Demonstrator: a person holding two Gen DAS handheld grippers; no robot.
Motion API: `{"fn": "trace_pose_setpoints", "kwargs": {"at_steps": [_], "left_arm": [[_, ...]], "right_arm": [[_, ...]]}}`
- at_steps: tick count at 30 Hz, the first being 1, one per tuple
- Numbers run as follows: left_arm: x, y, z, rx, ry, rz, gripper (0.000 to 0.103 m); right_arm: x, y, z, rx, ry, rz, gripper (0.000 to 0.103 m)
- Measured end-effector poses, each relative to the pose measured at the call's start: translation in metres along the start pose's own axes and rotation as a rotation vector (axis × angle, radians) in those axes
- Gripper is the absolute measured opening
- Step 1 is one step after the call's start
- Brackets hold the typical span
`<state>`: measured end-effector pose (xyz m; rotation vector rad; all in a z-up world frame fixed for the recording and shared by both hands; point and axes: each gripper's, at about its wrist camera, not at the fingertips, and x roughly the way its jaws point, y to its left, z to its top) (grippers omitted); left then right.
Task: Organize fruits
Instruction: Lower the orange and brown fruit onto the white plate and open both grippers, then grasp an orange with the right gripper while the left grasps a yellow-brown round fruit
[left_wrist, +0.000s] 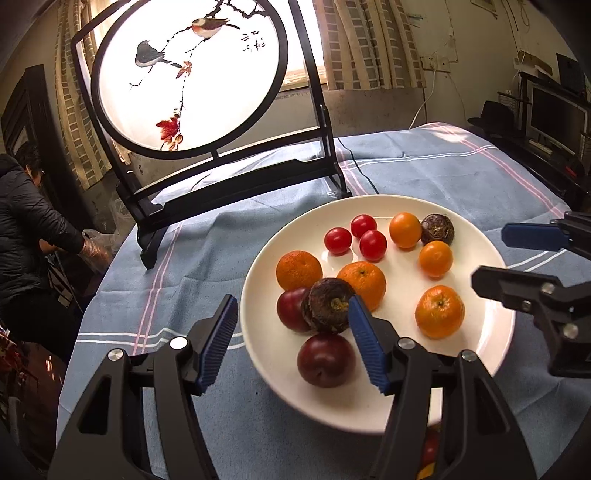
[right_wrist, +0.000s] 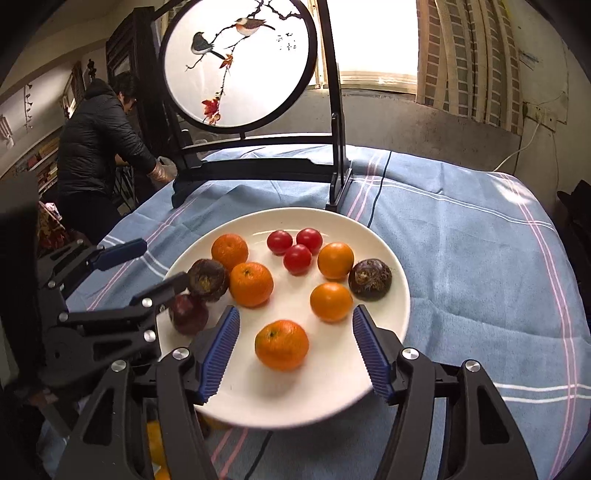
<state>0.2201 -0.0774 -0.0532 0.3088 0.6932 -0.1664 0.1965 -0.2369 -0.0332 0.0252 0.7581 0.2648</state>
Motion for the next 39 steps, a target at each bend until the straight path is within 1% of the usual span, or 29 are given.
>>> {"fn": "trace_pose_setpoints", "kwargs": {"at_steps": [3, 5, 8, 10, 11, 13, 15, 19, 20, 21, 22, 23, 24, 25, 28, 30, 32, 34, 36, 37, 39], "left_arm": [[-0.017, 0.010, -0.015, -0.012, 0.003, -0.017, 0.067], [-0.028, 0.014, -0.028, -0.012, 0.006, -0.028, 0.067], [-0.045, 0.019, -0.050, -0.007, 0.016, -0.059, 0.068], [-0.055, 0.022, -0.065, -0.001, 0.035, -0.097, 0.069], [-0.059, 0.023, -0.073, -0.004, 0.045, -0.111, 0.069], [-0.063, 0.028, -0.084, -0.015, 0.066, -0.125, 0.069], [-0.066, 0.034, -0.092, -0.037, 0.083, -0.133, 0.069], [-0.071, 0.043, -0.098, -0.065, 0.095, -0.126, 0.069], [-0.072, 0.044, -0.098, -0.066, 0.093, -0.128, 0.069], [-0.074, 0.044, -0.098, -0.066, 0.091, -0.130, 0.070], [-0.075, 0.044, -0.100, -0.064, 0.091, -0.133, 0.070], [-0.076, 0.043, -0.100, -0.058, 0.091, -0.135, 0.071], [-0.076, 0.041, -0.100, -0.050, 0.091, -0.137, 0.071], [-0.077, 0.039, -0.100, -0.041, 0.089, -0.140, 0.071], [-0.077, 0.030, -0.099, -0.010, 0.086, -0.159, 0.071], [-0.080, 0.018, -0.100, 0.026, 0.079, -0.191, 0.071], [-0.086, -0.002, -0.103, 0.097, 0.072, -0.236, 0.071], [-0.092, -0.026, -0.108, 0.182, 0.057, -0.283, 0.071], [-0.095, -0.051, -0.112, 0.261, 0.040, -0.298, 0.071], [-0.094, -0.061, -0.113, 0.288, 0.039, -0.302, 0.071], [-0.086, -0.076, -0.114, 0.316, 0.055, -0.308, 0.071]], "right_arm": [[-0.023, 0.013, -0.024, -0.056, 0.011, 0.008, 0.065], [-0.039, 0.024, -0.043, -0.092, 0.011, 0.014, 0.065], [-0.060, 0.044, -0.074, -0.152, 0.022, 0.053, 0.065], [-0.068, 0.058, -0.094, -0.208, 0.046, 0.077, 0.065], [-0.069, 0.065, -0.104, -0.236, 0.059, 0.074, 0.065], [-0.070, 0.081, -0.119, -0.293, 0.075, 0.078, 0.064], [-0.067, 0.098, -0.127, -0.358, 0.079, 0.082, 0.064], [-0.050, 0.121, -0.124, -0.441, 0.097, 0.064, 0.063], [-0.044, 0.126, -0.124, -0.472, 0.102, 0.050, 0.058], [-0.038, 0.129, -0.124, -0.500, 0.117, 0.035, 0.055], [-0.033, 0.131, -0.126, -0.534, 0.119, -0.004, 0.052], [-0.029, 0.132, -0.127, -0.573, 0.125, -0.044, 0.042], [-0.028, 0.132, -0.129, -0.599, 0.128, -0.075, 0.037], [-0.029, 0.130, -0.130, -0.606, 0.128, -0.074, 0.037], [-0.046, 0.121, -0.134, -0.563, 0.104, -0.056, 0.037], [-0.059, 0.111, -0.137, -0.508, 0.101, -0.012, 0.037], [-0.074, 0.096, -0.141, -0.442, 0.098, 0.018, 0.037], [-0.083, 0.080, -0.145, -0.375, 0.097, 0.020, 0.037], [-0.087, 0.066, -0.150, -0.325, 0.106, 0.015, 0.037], [-0.088, 0.060, -0.152, -0.305, 0.109, 0.009, 0.037], [-0.088, 0.052, -0.155, -0.262, 0.119, 0.026, 0.037]]}}
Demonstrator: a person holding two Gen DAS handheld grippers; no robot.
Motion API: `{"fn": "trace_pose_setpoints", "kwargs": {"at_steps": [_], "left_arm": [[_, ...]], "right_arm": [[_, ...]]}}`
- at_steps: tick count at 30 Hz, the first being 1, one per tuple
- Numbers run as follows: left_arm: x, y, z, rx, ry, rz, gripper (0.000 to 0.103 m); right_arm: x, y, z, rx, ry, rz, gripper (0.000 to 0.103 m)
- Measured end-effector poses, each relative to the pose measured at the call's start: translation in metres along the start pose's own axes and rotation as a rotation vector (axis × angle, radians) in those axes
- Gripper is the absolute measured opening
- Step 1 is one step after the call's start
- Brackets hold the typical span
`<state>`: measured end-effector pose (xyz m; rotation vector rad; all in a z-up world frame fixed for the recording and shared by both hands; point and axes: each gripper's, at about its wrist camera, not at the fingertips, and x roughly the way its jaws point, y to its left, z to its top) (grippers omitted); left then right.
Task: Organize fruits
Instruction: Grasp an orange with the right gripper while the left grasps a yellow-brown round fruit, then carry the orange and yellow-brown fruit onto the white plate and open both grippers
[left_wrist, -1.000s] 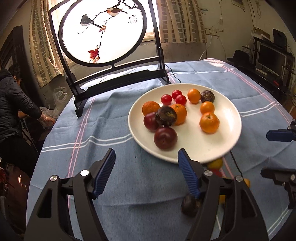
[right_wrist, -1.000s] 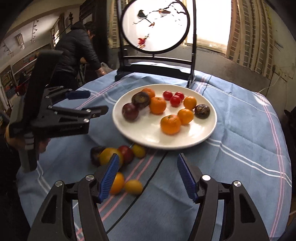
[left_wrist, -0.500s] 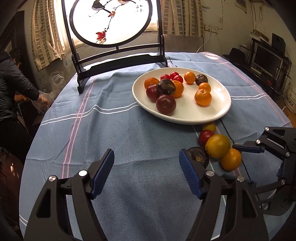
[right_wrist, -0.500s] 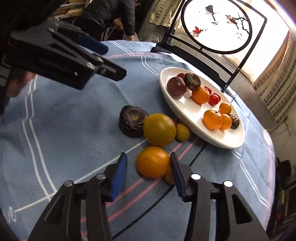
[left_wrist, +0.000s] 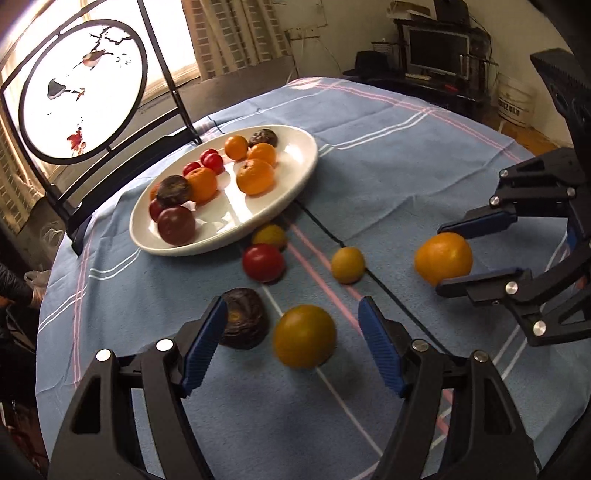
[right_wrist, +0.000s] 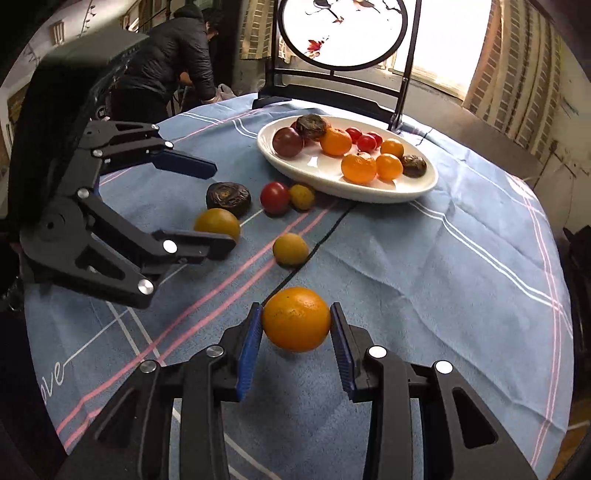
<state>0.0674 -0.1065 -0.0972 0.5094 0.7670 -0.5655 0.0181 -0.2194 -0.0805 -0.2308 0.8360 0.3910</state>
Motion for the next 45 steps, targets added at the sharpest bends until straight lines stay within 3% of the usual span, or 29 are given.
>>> {"fn": "trace_pose_setpoints", "kwargs": {"at_steps": [1, 3, 6, 11, 14, 19, 24, 31, 45], "left_arm": [[0.007, -0.003, 0.001, 0.005, 0.020, -0.008, 0.070], [0.020, -0.004, 0.001, 0.000, 0.076, -0.030, 0.046], [0.023, -0.002, -0.004, -0.005, 0.099, -0.065, 0.037], [0.011, -0.003, -0.010, 0.007, 0.084, -0.065, 0.037], [-0.007, 0.005, -0.004, -0.036, 0.030, -0.054, 0.037], [-0.040, 0.031, 0.019, -0.187, -0.090, 0.060, 0.037], [-0.063, 0.054, 0.033, -0.305, -0.157, 0.145, 0.036], [-0.077, 0.075, 0.038, -0.383, -0.192, 0.221, 0.036], [-0.070, 0.081, 0.038, -0.413, -0.187, 0.277, 0.037]], "right_arm": [[0.000, -0.002, -0.002, 0.011, -0.002, 0.002, 0.037], [0.001, -0.004, -0.005, 0.019, -0.008, 0.004, 0.037], [0.004, -0.007, -0.005, 0.034, -0.009, 0.014, 0.037], [0.006, -0.010, -0.004, 0.057, -0.019, 0.015, 0.037], [0.001, -0.010, 0.003, 0.082, -0.047, 0.008, 0.037], [-0.018, -0.002, 0.025, 0.116, -0.148, 0.010, 0.037], [-0.042, 0.008, 0.054, 0.136, -0.253, 0.041, 0.037], [-0.064, 0.018, 0.079, 0.127, -0.340, 0.054, 0.037], [-0.051, 0.015, 0.088, 0.142, -0.326, 0.046, 0.037]]}}
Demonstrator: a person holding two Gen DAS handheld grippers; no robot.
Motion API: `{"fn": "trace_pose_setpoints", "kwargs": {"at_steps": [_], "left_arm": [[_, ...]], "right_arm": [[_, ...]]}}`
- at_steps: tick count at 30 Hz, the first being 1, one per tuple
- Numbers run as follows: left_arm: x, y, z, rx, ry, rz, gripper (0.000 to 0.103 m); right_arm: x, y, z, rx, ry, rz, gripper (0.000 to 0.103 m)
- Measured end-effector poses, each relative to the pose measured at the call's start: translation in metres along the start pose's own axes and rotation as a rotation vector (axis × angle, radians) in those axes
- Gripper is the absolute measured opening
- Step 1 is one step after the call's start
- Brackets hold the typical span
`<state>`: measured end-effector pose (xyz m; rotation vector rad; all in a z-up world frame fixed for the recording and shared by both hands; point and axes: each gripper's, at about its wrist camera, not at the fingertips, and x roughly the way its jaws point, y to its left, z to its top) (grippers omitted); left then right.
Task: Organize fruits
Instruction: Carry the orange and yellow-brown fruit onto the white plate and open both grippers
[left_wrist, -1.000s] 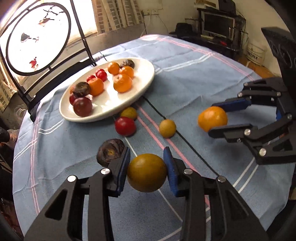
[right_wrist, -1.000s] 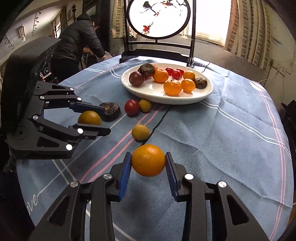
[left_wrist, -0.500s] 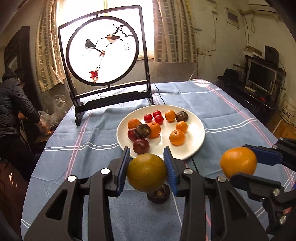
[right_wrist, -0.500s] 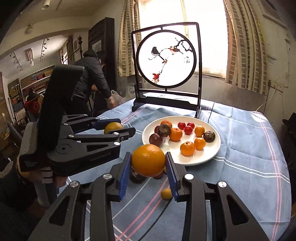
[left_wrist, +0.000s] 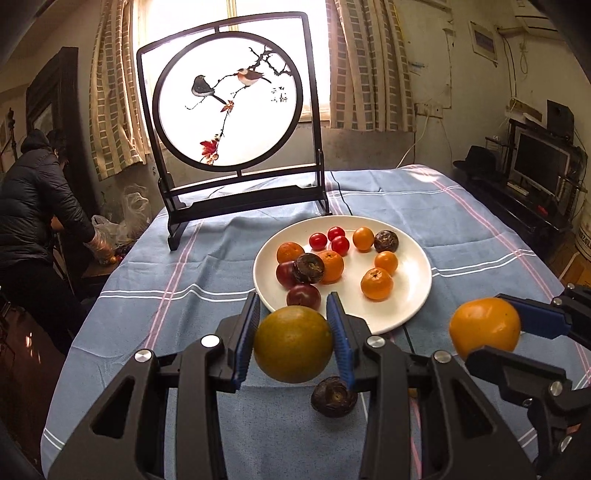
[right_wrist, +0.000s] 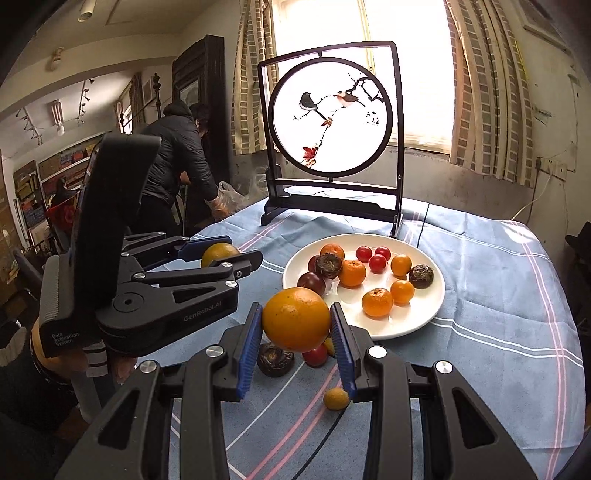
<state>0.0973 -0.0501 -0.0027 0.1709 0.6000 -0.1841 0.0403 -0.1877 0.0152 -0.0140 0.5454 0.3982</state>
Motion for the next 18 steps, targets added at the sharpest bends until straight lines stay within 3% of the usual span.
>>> {"fn": "trace_pose_setpoints", "kwargs": {"at_steps": [11, 18], "left_arm": [[0.010, 0.009, 0.003, 0.010, 0.002, -0.001, 0.037], [0.034, 0.008, 0.004, 0.019, 0.051, -0.026, 0.037]], "right_arm": [[0.010, -0.018, -0.007, -0.002, 0.030, -0.050, 0.037], [0.027, -0.037, -0.016, 0.025, 0.071, -0.060, 0.037]]}}
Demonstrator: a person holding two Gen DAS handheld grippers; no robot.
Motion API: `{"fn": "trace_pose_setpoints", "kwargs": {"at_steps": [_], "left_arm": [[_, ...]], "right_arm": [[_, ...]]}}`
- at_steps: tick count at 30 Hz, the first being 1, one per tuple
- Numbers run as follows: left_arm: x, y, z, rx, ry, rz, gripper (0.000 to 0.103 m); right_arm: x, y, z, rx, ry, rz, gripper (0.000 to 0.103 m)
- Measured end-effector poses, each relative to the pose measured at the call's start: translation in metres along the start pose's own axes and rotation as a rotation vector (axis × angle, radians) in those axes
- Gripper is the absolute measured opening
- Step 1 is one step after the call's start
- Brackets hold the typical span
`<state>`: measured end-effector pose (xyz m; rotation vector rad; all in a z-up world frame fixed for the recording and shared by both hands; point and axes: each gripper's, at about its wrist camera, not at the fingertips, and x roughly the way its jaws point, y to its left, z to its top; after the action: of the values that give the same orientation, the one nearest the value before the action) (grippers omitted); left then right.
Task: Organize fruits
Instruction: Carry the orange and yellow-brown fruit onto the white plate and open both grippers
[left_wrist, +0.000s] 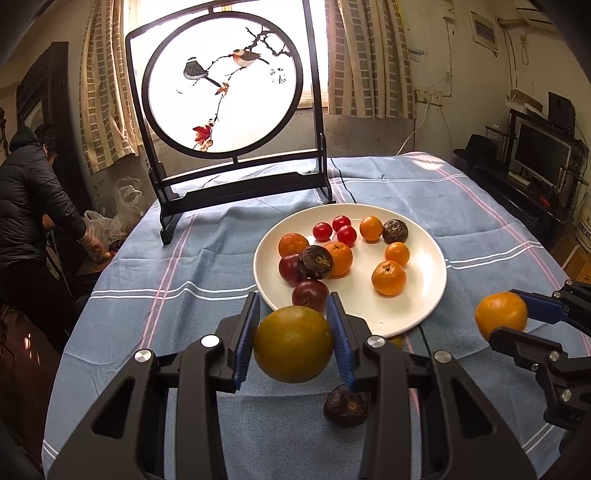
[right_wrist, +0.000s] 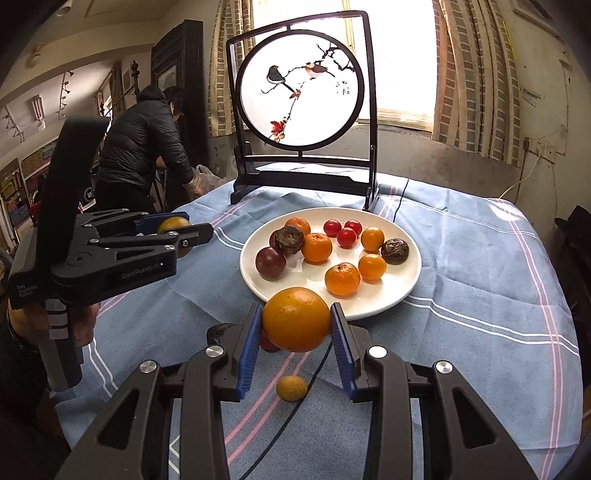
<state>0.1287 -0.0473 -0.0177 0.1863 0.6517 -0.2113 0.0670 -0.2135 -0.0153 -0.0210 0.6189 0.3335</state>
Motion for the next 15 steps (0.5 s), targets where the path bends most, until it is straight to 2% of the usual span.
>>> {"fn": "trace_pose_setpoints", "kwargs": {"at_steps": [7, 15], "left_arm": [[0.019, -0.014, 0.014, 0.025, 0.002, -0.009, 0.037], [0.033, -0.025, 0.019, 0.044, 0.009, -0.029, 0.037]], "right_arm": [[0.014, -0.012, 0.009, 0.013, -0.003, 0.004, 0.037], [0.032, -0.016, 0.005, 0.021, 0.035, 0.015, 0.037]]}}
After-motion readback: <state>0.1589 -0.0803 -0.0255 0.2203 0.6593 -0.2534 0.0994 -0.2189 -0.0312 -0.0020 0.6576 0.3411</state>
